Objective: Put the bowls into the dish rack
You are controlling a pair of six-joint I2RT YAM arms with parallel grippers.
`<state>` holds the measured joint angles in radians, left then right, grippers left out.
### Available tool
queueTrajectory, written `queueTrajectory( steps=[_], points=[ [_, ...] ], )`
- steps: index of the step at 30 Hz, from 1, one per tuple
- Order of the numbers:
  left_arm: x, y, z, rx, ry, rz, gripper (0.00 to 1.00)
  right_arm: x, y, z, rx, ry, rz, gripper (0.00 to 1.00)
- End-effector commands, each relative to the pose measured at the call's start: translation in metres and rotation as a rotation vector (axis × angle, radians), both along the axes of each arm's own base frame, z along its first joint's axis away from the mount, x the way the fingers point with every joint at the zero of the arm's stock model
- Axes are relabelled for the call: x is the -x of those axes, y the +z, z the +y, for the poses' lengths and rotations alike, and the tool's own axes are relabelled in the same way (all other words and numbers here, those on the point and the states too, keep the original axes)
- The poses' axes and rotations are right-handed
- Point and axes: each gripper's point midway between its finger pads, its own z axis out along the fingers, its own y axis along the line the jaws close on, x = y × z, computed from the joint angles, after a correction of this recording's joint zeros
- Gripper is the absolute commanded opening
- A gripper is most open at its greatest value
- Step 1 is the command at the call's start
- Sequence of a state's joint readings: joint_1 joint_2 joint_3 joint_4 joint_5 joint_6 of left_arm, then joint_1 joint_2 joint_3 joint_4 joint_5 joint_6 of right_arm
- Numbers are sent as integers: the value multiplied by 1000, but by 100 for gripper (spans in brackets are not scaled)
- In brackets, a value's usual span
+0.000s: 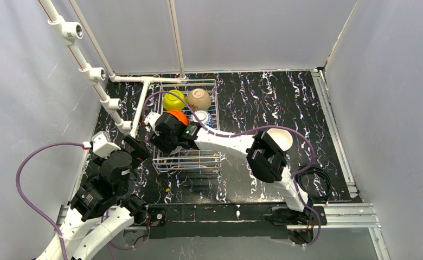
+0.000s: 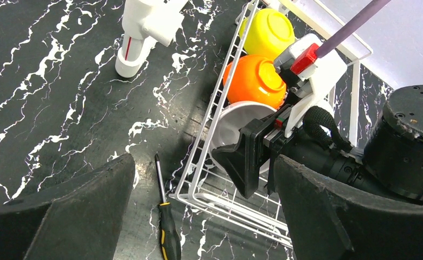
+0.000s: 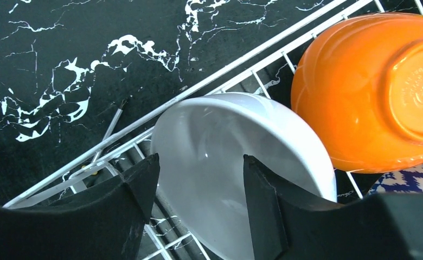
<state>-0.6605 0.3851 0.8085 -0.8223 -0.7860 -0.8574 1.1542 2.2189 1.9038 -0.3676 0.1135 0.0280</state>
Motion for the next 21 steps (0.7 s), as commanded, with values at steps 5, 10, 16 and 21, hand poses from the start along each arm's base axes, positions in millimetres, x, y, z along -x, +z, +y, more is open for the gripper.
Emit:
queueTrajectory(
  steps=[5, 10, 16, 21],
  points=[
    [1, 6, 9, -7, 48, -20, 98, 3, 59, 9, -126, -3, -40, 68],
    [1, 6, 9, -8, 48, -18, 98, 9, 72, 10, -159, 20, -39, 73],
    [0, 5, 9, -9, 48, -13, 98, 11, 56, 11, -101, 52, -54, 72],
    [0, 5, 9, -10, 50, -14, 98, 20, 34, 13, -18, 106, -70, 65]
  ],
)
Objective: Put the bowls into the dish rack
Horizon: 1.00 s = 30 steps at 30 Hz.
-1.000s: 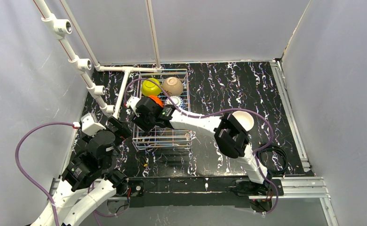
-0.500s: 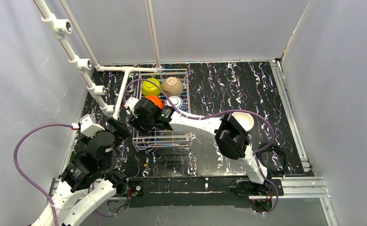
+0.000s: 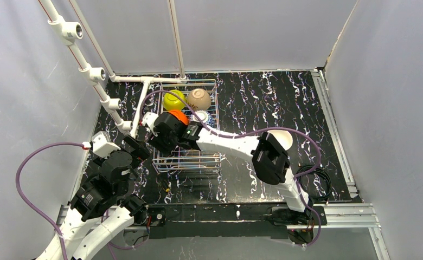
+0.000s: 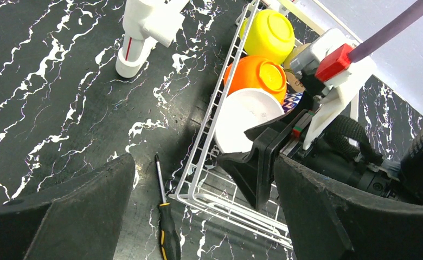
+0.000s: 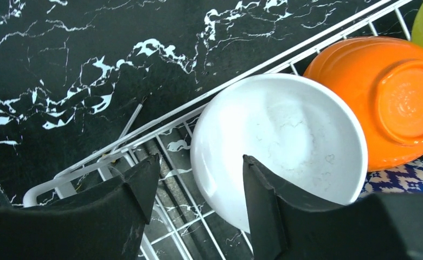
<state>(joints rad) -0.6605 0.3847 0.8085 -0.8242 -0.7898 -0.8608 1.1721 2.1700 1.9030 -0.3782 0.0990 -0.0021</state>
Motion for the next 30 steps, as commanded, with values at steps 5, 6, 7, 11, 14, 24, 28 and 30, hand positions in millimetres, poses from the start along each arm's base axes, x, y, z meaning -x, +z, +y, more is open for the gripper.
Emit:
queueTrajectory(
  steps=[5, 6, 7, 11, 14, 24, 28, 30],
  points=[
    [0, 4, 8, -12, 48, -11, 98, 3, -8, 14, 39, 52, -58, 59],
    [0, 4, 9, -13, 47, -10, 98, 3, -10, 15, 42, 52, -58, 58],
    [0, 5, 8, -14, 47, -11, 98, 2, -13, 16, 47, 51, -58, 57],
    [0, 5, 9, -14, 51, -12, 98, -6, -18, 18, 58, 20, -82, 51],
    [0, 5, 9, -12, 53, -13, 98, -15, -14, 16, 59, -28, -125, 38],
    [0, 5, 10, -12, 57, -14, 98, -2, 73, 18, -175, -88, -109, 1],
    [0, 5, 9, -10, 56, -14, 98, 6, 96, 15, -255, -121, -54, 1],
    [0, 6, 9, -11, 56, -13, 98, 7, 103, 13, -290, -158, -20, 1]
  ],
)
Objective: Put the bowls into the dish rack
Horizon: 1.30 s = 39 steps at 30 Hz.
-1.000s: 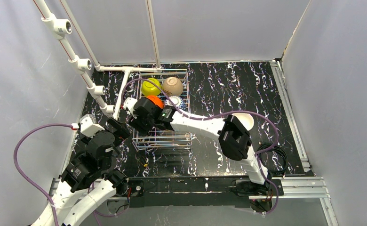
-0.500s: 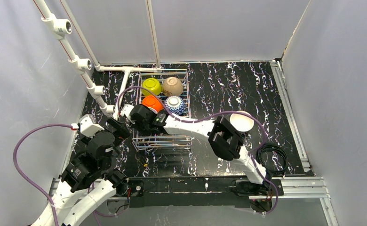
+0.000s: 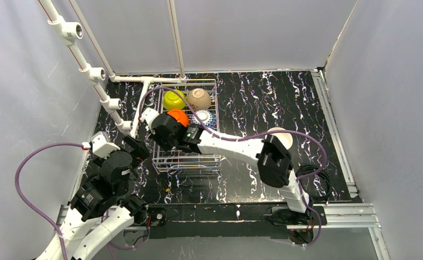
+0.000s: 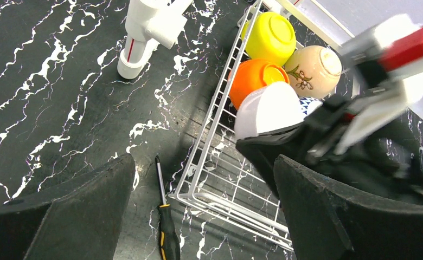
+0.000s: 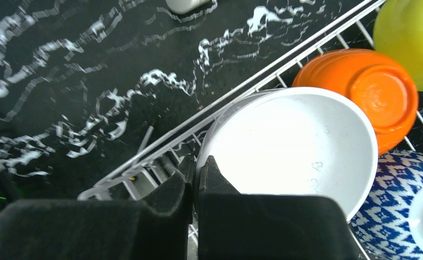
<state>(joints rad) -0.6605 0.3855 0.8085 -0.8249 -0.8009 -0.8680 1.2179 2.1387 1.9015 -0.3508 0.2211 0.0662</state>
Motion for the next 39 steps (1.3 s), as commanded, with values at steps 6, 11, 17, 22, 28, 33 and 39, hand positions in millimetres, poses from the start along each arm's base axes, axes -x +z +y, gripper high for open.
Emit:
queueTrajectory(
  steps=[6, 11, 17, 22, 28, 33, 39],
  points=[
    [1, 5, 7, -9, 38, -11, 98, 2, 94, 1, -449, -174, 205, 1],
    [2, 6, 8, -1, 35, -15, 98, -4, 101, -5, -760, -216, 487, 1],
    [4, 7, 9, 10, 38, -27, 98, 5, 95, 1, -911, -193, 743, 1],
    [4, 7, 9, 12, 35, -27, 98, 5, 90, 4, -994, -189, 885, 1],
    [4, 6, 8, 9, 34, -23, 98, 4, 82, 2, -1067, -203, 989, 1],
    [3, 6, 8, 2, 32, -17, 98, -2, 54, -5, -1040, -293, 1064, 1],
    [2, 3, 4, -4, 19, -1, 98, -5, 31, -15, -1031, -360, 1134, 4]
  ],
)
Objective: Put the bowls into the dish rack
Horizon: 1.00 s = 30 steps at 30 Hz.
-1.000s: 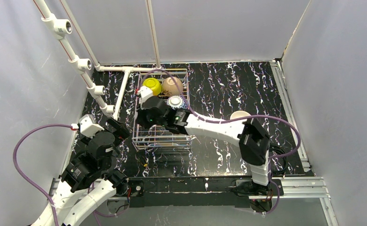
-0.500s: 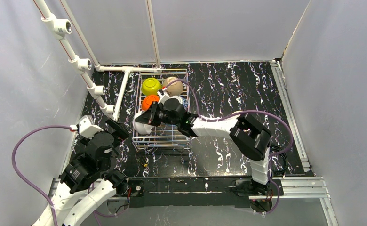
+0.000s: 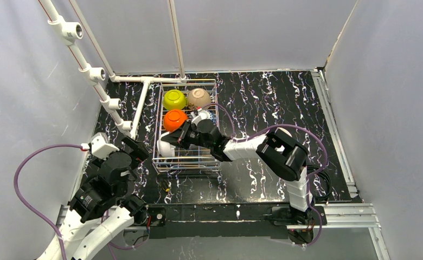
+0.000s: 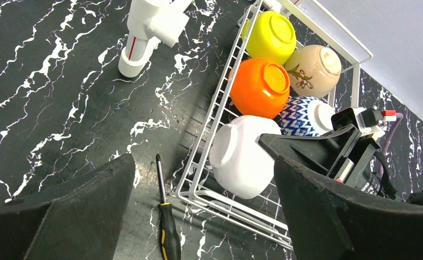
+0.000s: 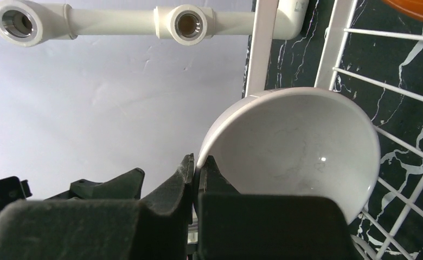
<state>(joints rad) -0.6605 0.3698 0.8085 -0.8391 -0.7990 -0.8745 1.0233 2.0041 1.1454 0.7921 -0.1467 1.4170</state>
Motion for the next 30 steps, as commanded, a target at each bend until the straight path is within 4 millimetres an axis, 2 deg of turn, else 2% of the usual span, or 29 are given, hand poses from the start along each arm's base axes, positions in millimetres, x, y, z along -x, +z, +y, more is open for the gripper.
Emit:
queueTrajectory(
  steps=[1, 3, 11, 17, 22, 26, 30],
  points=[
    [-2, 3, 2, -13, 17, 5, 98, 0, 12, -2, -79, 4, 47, 6],
    [-2, 3, 1, -17, 15, 9, 98, 1, 3, -4, -70, 2, 77, 9],
    [-3, 2, 0, -20, 13, 13, 98, -4, -24, -25, -36, -87, 117, 13],
    [-4, 3, 0, -22, 13, 15, 98, -4, -47, -38, 26, -124, 142, 26],
    [-4, 3, 0, -23, 13, 16, 98, -7, -54, -46, 91, -142, 117, 35],
    [-4, 3, 0, -22, 12, 13, 98, -6, -58, -57, 148, -151, 64, 46],
    [-4, 3, 0, -18, 11, 10, 98, -9, -61, -70, 193, -181, 22, 50]
  ],
)
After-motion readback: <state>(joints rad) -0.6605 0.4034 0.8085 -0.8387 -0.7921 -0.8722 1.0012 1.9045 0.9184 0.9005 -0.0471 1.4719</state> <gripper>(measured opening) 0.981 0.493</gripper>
